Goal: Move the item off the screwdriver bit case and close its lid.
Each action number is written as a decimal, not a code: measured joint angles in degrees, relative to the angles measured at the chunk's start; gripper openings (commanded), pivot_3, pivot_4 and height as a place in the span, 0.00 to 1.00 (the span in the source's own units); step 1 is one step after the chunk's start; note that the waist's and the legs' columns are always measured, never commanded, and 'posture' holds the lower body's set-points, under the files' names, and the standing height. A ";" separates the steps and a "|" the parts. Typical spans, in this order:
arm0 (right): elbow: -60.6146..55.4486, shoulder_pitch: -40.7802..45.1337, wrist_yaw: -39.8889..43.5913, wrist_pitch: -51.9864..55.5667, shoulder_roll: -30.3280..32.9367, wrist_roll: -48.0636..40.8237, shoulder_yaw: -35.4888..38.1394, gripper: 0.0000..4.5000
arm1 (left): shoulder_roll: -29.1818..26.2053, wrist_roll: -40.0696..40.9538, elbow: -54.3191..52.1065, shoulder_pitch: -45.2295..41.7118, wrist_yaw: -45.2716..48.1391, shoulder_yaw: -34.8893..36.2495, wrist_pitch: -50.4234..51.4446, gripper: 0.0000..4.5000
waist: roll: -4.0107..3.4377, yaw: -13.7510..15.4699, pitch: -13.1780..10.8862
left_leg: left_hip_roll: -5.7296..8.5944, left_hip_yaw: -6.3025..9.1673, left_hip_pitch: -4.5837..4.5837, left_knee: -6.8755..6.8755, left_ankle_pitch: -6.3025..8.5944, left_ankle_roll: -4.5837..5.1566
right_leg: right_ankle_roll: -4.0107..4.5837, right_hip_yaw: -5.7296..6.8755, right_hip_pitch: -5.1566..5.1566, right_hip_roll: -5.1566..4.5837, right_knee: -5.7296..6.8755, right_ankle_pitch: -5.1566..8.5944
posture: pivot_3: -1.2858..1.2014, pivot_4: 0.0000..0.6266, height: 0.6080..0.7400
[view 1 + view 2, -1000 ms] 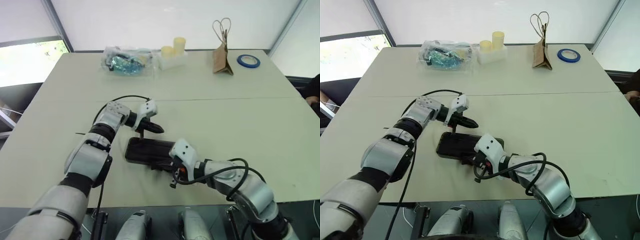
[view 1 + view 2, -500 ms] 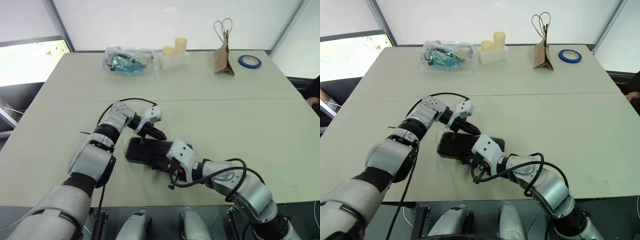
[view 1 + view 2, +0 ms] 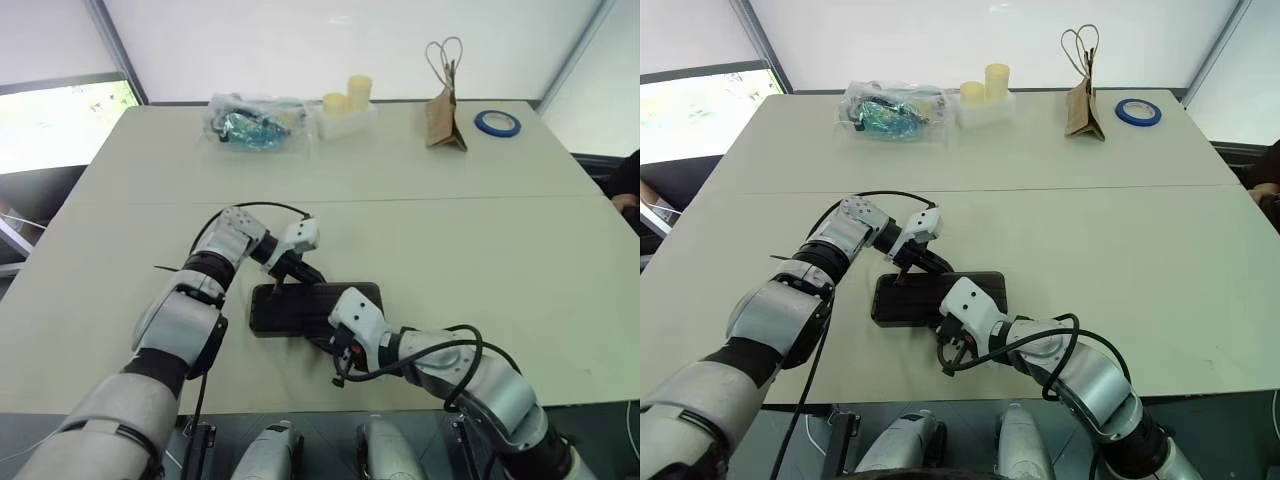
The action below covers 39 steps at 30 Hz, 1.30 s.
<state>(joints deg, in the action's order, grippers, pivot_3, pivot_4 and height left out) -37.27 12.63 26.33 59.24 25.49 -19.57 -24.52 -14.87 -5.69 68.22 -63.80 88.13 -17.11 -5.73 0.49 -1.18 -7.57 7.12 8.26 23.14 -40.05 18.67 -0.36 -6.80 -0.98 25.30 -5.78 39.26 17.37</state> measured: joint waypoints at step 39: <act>6.94 5.36 0.92 -8.80 4.85 3.57 -11.36 0.01 | -4.17 2.35 -19.29 11.90 -1.77 -2.45 6.43 0.00 | 0.66 -0.79 1.23 | -0.08 -0.02 -1.56 0.92 0.02 0.03 | 0.01 -0.14 -1.13 0.06 -0.19 0.01 | 0.52 0.24 1.00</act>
<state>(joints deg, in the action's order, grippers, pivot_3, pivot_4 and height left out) -30.34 17.99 27.25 50.43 30.33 -16.00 -35.88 -19.04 -3.34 48.93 -51.90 86.36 -19.57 0.70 1.15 -1.96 -6.33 7.03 8.24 21.58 -39.13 18.69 -0.33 -6.79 -1.13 24.17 -5.72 39.07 17.37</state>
